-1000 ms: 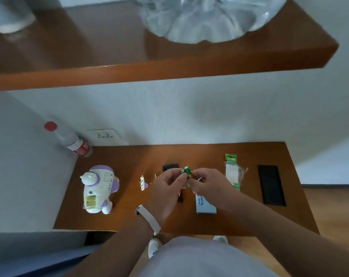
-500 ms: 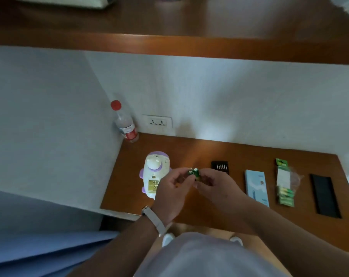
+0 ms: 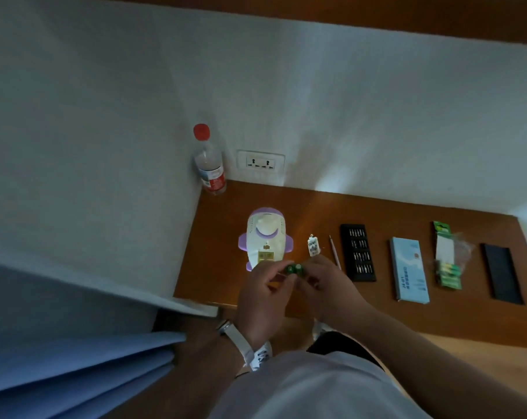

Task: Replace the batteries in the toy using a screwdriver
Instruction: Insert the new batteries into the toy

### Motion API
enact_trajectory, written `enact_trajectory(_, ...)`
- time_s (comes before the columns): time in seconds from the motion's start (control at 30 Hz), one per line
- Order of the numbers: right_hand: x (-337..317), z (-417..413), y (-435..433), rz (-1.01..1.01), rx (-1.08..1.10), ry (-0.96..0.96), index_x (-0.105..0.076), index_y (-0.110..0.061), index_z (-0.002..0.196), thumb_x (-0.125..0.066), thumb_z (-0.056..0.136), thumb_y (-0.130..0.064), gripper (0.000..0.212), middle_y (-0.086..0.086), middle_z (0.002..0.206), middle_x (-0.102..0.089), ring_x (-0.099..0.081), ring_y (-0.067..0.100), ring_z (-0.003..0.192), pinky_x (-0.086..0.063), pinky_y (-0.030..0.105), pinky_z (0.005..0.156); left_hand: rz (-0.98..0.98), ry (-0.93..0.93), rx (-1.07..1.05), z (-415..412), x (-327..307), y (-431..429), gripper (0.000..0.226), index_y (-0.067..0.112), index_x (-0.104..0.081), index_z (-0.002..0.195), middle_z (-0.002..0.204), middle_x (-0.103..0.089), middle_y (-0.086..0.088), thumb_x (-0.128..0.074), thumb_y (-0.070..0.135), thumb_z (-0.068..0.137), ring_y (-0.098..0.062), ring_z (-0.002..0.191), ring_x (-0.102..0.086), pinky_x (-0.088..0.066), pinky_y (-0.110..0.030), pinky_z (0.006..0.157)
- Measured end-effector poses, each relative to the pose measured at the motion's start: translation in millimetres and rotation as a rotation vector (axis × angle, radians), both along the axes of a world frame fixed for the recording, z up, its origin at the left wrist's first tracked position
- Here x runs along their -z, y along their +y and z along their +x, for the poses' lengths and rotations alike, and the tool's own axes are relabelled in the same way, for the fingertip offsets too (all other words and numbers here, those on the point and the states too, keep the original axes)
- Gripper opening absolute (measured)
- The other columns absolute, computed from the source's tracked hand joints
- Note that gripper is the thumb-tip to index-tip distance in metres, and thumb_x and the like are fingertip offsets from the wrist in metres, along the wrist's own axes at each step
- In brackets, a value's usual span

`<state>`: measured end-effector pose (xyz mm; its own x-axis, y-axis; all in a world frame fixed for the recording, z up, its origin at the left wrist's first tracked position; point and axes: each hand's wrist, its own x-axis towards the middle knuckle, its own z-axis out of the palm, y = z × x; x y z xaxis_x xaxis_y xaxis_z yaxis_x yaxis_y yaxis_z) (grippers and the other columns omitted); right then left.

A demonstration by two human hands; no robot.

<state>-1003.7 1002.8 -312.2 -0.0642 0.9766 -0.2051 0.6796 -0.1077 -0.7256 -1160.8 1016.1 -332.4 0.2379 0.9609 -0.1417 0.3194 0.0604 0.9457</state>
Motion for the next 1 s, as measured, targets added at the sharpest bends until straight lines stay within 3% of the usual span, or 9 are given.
enact_trajectory(0.1, 1.7, -8.7, 3.6, 0.041, -0.043, -0.006, -0.047, -0.043, 0.069, -0.062, 0.094, -0.017, 0.039, -0.016, 0.083, -0.047, -0.050, -0.004, 0.076, -0.041, 0.012, 0.063, 0.077, 0.046, -0.017, -10.3, 6.9, 0.0, 0.042, 0.071, -0.054, 0.104, 0.113, -0.057, 0.038, -0.064, 0.031, 0.097, 0.011, 0.110, -0.054, -0.048, -0.004, 0.077)
enact_trajectory(0.23, 0.5, -20.4, 9.4, 0.135, -0.073, -0.017, -0.045, -0.040, 0.074, -0.065, 0.091, -0.013, 0.038, -0.019, 0.078, -0.043, -0.049, -0.006, 0.076, -0.039, 0.009, 0.062, 0.167, 0.066, -0.016, -21.3, 8.9, 0.4, 0.025, 0.045, -0.062, 0.119, 0.117, -0.061, 0.021, -0.059, 0.038, 0.095, 0.006, 0.113, -0.057, -0.047, -0.004, 0.079)
enact_trajectory(0.33, 2.4, -27.7, 14.7, 0.167, -0.059, 0.000, -0.066, -0.019, 0.095, -0.067, 0.089, -0.012, 0.009, -0.023, 0.079, -0.045, -0.050, -0.011, 0.082, -0.038, 0.003, 0.068, 0.266, 0.093, -0.040, -28.1, 8.5, 4.1, 0.028, 0.036, -0.063, 0.121, 0.110, -0.058, 0.026, -0.054, 0.041, 0.095, 0.007, 0.108, -0.058, -0.047, -0.004, 0.078)
enact_trajectory(0.4, 2.8, -32.3, 19.4, 0.156, -0.013, 0.045, -0.067, -0.017, 0.105, -0.069, 0.089, -0.016, 0.016, -0.022, 0.081, -0.050, -0.053, -0.008, 0.082, -0.040, 0.004, 0.069, 0.310, 0.139, -0.073, -29.8, 8.1, 7.6, 0.026, 0.037, -0.062, 0.120, 0.108, -0.058, 0.026, -0.055, 0.038, 0.095, 0.010, 0.103, -0.059, -0.046, -0.003, 0.076)
enact_trajectory(0.6, 5.2, -39.2, 29.4, 0.150, 0.024, 0.127, -0.066, -0.011, 0.110, -0.068, 0.092, -0.019, 0.020, -0.008, 0.092, -0.065, -0.062, 0.001, 0.082, -0.047, 0.009, 0.071, 0.270, 0.204, -0.213, -28.0, 8.8, 20.8, 0.025, 0.040, -0.057, 0.114, 0.098, -0.058, 0.047, -0.060, 0.040, 0.089, 0.019, 0.095, -0.058, -0.044, 0.000, 0.074)
enact_trajectory(0.7, 7.7, -36.9, 30.4, 0.125, 0.044, 0.119, -0.065, -0.013, 0.118, -0.065, 0.094, -0.020, 0.024, -0.007, 0.101, -0.066, -0.063, 0.004, 0.091, -0.052, 0.016, 0.079, 0.264, 0.189, -0.181, -28.3, 9.4, 27.1, 0.024, 0.036, -0.062, 0.109, 0.091, -0.062, 0.035, -0.069, 0.025, 0.089, 0.018, 0.093, -0.059, -0.048, -0.003, 0.074)
enact_trajectory(0.83, 10.1, -32.9, 32.0, 0.151, 0.037, 0.079, -0.066, -0.010, 0.117, -0.066, 0.094, -0.018, 0.024, -0.001, 0.105, -0.066, -0.062, 0.007, 0.093, -0.053, 0.018, 0.082, 0.267, 0.199, -0.100, -30.4, 10.0, 34.4, 0.020, 0.012, -0.070, 0.111, 0.104, -0.073, 0.000, -0.072, 0.011, 0.091, -0.013, 0.094, -0.069, -0.060, -0.029, 0.078)
enact_trajectory(1.0, 10.5, -32.0, 34.5, 0.165, 0.024, 0.059, -0.067, -0.009, 0.115, -0.067, 0.093, -0.016, 0.023, -0.002, 0.103, -0.064, -0.059, 0.003, 0.089, -0.047, 0.009, 0.077, 0.298, 0.234, -0.072, -29.9, 6.2, 36.2, 0.021, 0.007, -0.070, 0.111, 0.105, -0.074, -0.006, -0.073, 0.009, 0.090, -0.020, 0.097, -0.069, -0.061, -0.036, 0.077)
